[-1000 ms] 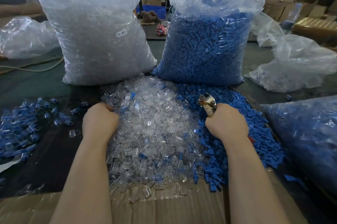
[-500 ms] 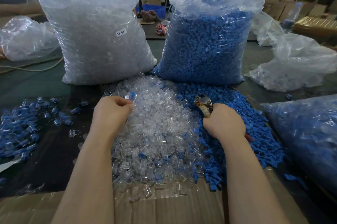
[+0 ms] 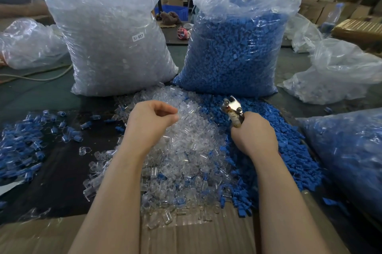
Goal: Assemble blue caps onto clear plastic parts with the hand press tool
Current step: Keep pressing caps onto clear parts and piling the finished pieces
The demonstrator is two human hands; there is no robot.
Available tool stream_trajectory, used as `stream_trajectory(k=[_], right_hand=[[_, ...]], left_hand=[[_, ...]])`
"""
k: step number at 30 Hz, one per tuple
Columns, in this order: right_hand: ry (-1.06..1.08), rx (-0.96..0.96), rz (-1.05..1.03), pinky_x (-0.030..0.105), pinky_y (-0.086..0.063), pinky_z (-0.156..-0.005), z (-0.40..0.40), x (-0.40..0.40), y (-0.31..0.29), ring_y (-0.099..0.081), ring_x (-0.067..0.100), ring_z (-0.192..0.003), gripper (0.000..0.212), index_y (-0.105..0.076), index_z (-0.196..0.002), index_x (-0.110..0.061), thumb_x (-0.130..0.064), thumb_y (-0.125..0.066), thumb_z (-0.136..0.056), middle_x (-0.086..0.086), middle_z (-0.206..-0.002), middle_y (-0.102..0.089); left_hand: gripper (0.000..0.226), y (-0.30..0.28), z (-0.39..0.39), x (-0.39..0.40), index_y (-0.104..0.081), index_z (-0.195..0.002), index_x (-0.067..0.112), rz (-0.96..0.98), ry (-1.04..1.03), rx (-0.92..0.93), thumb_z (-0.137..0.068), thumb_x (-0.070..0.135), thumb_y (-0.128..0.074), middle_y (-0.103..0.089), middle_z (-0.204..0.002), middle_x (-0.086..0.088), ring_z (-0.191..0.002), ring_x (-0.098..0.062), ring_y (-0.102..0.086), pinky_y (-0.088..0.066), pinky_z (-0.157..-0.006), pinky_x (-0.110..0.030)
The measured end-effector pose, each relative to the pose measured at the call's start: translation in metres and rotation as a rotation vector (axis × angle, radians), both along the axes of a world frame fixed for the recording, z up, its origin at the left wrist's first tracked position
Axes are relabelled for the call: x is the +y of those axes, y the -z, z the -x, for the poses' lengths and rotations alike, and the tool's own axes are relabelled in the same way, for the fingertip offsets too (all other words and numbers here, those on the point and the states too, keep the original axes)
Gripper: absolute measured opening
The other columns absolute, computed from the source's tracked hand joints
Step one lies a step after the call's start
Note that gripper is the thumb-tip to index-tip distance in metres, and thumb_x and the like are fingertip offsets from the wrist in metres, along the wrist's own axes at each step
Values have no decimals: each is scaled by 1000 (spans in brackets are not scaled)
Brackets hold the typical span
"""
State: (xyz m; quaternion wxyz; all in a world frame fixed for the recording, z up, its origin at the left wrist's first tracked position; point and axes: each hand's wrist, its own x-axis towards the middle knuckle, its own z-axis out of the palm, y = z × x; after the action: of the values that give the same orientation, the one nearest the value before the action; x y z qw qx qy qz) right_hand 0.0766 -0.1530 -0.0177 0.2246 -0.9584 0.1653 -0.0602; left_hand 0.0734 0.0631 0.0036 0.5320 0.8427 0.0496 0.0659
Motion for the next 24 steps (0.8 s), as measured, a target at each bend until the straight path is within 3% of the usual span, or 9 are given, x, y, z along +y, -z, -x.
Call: stream_trajectory(k=[3,6,9,11,15,19,24], right_hand=[[-35,-170,-118,33,-39,-58,-2,0,-2,-53,22,-67,12,-57,-85,-18,-29,-57,-89,2,-77,-60],[-102,-346,-433,31,-43,-57,-1,4,-7,-54,11,-62,7,-62,-81,-24,-27,-66,-86,-9,-68,-60],[-183,-482,-711,13,-41,-51,3,14,-15,-48,-1,-53,14,-64,-75,-25,-18,-71,-86,-17,-57,-58],[-241,-523,-804,9,-43,-53,6,21,-20,-50,-2,-56,14,-65,-78,-23,-14,-70,-87,-17,-60,-60],[-325,-545,-872,15,-50,-64,9,30,-23,-59,7,-70,12,-67,-83,-21,-11,-69,-89,0,-75,-67],[-357,-561,-863,11,-48,-64,10,33,-22,-58,-1,-67,14,-65,-83,-21,-10,-69,-90,-14,-68,-65],[-352,-574,-814,21,-51,-64,9,33,-20,-58,4,-67,13,-64,-82,-22,-14,-70,-90,-10,-69,-64]], left_hand=[[11,-2,1,-6,-73,-79,24,72,-9,-37,-77,17,-81,-73,-72,5,-71,-10,-70,-50,-69,-19],[10,-7,2,-15,-72,-80,21,160,-16,-45,-77,18,-81,-73,-71,2,-73,-13,-71,-53,-70,-22],[8,-10,3,-27,-72,-81,18,224,-3,-29,-79,15,-79,-74,-69,1,-72,-14,-73,-56,-69,-29],[7,-12,4,-34,-72,-81,16,265,6,-28,-79,13,-78,-74,-68,1,-69,-10,-73,-54,-63,-23],[9,-13,6,-42,-73,-74,18,388,5,-11,-79,12,-78,-74,-67,3,-67,-8,-69,-55,-62,-20],[9,-15,7,-46,-73,-74,16,524,29,10,-80,10,-77,-73,-66,1,-61,-7,-67,-55,-60,-18],[6,-16,9,-51,-73,-78,13,609,33,21,-80,9,-77,-74,-67,0,-63,-8,-70,-55,-59,-18]])
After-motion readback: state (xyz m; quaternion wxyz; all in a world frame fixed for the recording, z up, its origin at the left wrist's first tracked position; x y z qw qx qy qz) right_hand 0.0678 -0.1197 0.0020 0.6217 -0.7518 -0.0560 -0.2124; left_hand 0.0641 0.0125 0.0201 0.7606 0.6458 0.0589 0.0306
